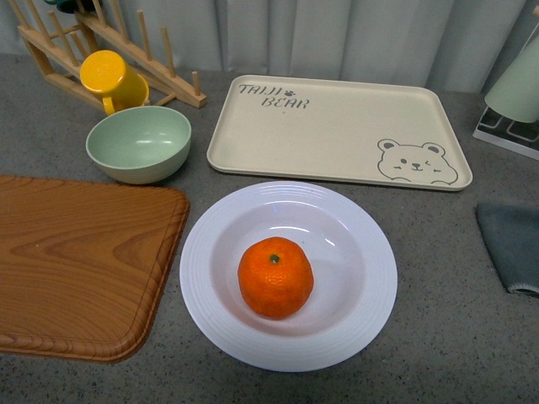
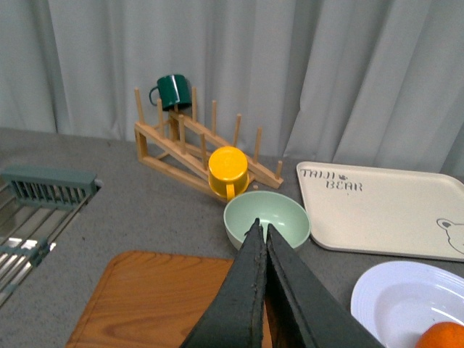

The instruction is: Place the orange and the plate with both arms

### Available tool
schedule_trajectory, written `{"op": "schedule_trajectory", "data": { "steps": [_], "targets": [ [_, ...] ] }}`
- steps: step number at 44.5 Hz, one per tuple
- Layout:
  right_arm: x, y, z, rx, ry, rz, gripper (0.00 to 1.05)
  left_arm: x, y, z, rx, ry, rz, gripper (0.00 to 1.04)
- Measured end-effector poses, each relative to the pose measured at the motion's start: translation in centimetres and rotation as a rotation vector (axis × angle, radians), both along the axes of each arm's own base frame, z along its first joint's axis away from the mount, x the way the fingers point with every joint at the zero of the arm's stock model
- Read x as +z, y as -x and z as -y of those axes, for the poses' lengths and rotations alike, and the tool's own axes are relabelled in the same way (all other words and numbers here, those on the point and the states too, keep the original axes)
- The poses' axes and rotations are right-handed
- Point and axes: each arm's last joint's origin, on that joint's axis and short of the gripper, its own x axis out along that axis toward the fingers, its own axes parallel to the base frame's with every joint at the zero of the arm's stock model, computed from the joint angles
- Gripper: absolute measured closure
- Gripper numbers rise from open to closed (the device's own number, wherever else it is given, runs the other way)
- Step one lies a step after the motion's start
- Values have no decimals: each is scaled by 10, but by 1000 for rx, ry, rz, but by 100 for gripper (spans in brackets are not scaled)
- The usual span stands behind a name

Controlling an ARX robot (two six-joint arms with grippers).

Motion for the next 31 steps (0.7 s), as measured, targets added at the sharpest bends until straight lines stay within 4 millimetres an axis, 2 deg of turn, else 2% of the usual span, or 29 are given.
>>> {"op": "schedule_trajectory", "data": {
  "steps": [4, 11, 20, 23, 28, 31],
  "targets": [
    [0, 0, 0, 0, 0, 0, 9, -4, 8, 0, -2, -1, -23, 101],
    [0, 0, 0, 0, 0, 0, 9, -3, 10, 0, -1, -2, -6, 100],
    [0, 0, 0, 0, 0, 0, 9, -3, 10, 0, -1, -2, -7, 67],
    [0, 0, 0, 0, 0, 0, 9, -3, 10, 0, -1, -2, -7, 50],
    [-4, -5, 0, -116, 88, -145, 9, -3, 10, 0, -1, -2, -7, 28],
    [-5, -12, -2, -106, 106, -173, 9, -3, 10, 0, -1, -2, -7, 17]
  ]
}}
